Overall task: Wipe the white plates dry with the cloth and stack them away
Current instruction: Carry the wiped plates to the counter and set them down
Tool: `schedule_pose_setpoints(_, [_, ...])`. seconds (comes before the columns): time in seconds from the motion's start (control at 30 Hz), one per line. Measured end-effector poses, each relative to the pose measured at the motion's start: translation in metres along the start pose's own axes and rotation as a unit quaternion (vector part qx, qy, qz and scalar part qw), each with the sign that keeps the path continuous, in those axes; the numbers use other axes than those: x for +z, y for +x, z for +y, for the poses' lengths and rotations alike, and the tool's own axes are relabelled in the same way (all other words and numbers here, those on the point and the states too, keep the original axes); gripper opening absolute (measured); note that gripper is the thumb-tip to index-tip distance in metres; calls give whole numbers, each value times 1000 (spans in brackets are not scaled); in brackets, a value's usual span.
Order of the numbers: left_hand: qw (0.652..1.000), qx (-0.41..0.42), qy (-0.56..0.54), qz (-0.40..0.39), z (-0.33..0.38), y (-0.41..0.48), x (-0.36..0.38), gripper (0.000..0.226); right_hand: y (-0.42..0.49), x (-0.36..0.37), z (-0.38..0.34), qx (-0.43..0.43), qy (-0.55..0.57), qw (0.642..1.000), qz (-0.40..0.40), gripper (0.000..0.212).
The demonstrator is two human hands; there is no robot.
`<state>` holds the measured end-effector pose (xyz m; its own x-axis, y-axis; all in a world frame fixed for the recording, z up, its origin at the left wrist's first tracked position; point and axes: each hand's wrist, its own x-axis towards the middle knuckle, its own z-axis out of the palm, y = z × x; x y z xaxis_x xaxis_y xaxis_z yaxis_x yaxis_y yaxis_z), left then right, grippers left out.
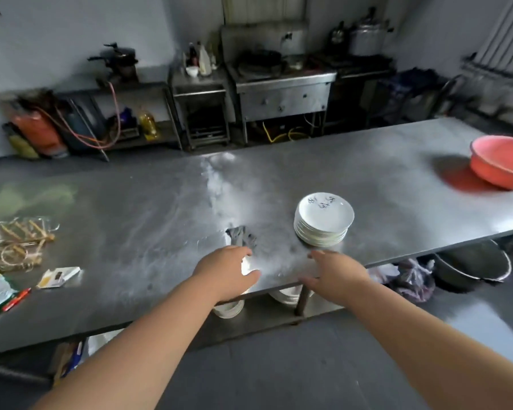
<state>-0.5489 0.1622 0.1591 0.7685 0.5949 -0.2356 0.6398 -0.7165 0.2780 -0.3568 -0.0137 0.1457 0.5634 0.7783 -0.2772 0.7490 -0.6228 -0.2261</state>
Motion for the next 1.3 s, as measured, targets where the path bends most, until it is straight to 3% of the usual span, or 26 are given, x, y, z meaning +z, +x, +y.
schedule_pose_setpoints(0.3, [999,21,45,-13,93,62,16,67,24,-39,107,10,-25,999,44,62])
schedule_pose_setpoints(0.53, [999,13,45,-14,123,111,19,62,59,-48,156,41,3,998,55,65])
schedule_pose_setpoints(1.3, [998,25,-3,-51,85,315,60,86,230,-22,197,70,18,997,36,57])
